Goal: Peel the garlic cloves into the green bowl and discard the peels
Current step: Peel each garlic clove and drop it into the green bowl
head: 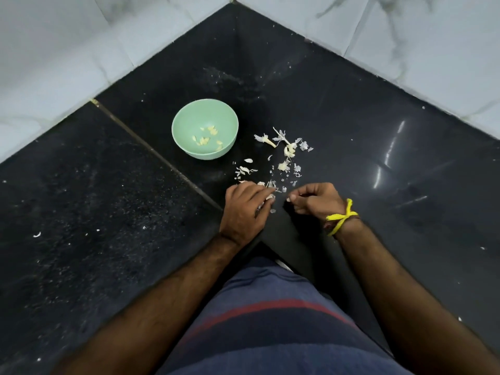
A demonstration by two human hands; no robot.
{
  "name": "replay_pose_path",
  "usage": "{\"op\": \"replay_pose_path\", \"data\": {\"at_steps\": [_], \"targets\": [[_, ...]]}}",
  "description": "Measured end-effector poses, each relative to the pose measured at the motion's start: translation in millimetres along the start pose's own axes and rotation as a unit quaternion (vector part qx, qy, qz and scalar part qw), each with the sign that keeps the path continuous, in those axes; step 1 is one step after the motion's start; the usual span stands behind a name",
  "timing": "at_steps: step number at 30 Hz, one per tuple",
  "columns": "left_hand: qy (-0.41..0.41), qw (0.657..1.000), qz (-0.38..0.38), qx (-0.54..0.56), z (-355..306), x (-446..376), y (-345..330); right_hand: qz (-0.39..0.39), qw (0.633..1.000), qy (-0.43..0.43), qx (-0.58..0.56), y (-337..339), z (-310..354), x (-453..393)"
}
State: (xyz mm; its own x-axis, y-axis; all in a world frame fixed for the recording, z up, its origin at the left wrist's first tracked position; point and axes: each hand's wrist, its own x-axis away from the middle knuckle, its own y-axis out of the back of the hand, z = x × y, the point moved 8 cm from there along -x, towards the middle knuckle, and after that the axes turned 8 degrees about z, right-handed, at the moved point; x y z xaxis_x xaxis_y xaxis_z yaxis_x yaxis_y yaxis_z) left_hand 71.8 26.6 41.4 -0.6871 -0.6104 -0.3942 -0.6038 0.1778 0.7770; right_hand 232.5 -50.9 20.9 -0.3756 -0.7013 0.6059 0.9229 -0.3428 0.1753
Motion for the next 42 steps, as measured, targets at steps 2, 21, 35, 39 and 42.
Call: {"op": "replay_pose_path", "data": {"at_steps": [2, 21, 35, 39, 42], "targets": [[-0.014, 0.998, 0.017, 0.05, -1.6, -2.8, -0.1, 0.021, 0.993, -0.011, -0.113, 0.6, -1.4, 1.6], [0.114, 0.963, 0.063, 0.235, -5.7, -24.9, 18.2, 0.024, 0.981, 0.175, -0.079, -9.2, 31.1, 24.3], [0.061, 0.993, 0.071, 0.072, -27.9, -23.7, 21.8, 0.082, 0.965, 0.113, -0.221, -19.1, 20.4, 25.3], [0.132, 0.973, 0.069, 0.175, -22.3, -19.8, 23.3, 0.105, 0.954, 0.111, -0.258, -20.6, 21.7, 28.0], [0.181, 0.948, 0.068, 0.254, -19.7, -16.2, 25.5, 0.114, 0.948, 0.113, -0.273, -18.9, 23.4, 29.4]]}}
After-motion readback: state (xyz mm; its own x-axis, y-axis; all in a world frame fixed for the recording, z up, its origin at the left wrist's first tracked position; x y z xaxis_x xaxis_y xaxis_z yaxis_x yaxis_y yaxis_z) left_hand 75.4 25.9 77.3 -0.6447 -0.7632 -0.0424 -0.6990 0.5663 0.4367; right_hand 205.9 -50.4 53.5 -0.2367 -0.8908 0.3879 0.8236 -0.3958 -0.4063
